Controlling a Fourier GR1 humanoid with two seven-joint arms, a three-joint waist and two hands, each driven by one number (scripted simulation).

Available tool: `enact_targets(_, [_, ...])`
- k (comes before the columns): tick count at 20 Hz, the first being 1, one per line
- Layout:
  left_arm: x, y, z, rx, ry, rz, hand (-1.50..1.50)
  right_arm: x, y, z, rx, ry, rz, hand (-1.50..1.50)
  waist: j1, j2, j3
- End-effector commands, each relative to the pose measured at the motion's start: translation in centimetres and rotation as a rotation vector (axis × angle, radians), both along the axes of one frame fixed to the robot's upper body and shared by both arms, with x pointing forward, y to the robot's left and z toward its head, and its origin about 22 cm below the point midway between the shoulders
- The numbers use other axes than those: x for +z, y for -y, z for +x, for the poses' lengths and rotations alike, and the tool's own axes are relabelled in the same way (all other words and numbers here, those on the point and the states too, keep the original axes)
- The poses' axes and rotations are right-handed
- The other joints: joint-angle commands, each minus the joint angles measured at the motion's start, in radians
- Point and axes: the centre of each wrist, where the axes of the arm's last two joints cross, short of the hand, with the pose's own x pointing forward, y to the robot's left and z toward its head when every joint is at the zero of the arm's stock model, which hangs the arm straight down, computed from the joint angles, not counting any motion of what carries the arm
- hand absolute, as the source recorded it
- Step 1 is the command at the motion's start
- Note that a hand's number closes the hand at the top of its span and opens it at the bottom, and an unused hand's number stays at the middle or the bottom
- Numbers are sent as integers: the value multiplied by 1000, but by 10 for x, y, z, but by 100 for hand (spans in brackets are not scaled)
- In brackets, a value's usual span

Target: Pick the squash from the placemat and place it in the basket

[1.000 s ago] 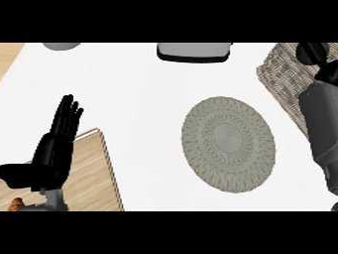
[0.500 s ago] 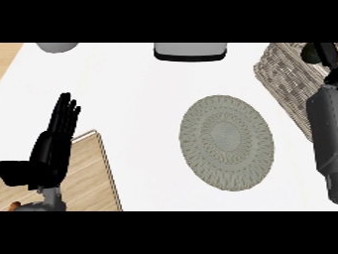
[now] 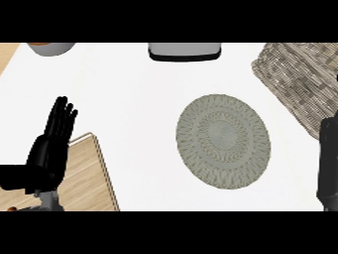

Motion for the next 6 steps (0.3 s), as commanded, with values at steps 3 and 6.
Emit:
enact_targets(3, [2, -7, 7, -11, -3, -6, 0, 25, -24, -65, 48, 97, 44, -150, 0, 3, 1])
enact_targets(6, [-1, -6, 9, -11, 6, 7, 0, 45, -34, -95, 74, 104, 36, -150, 5, 5, 1])
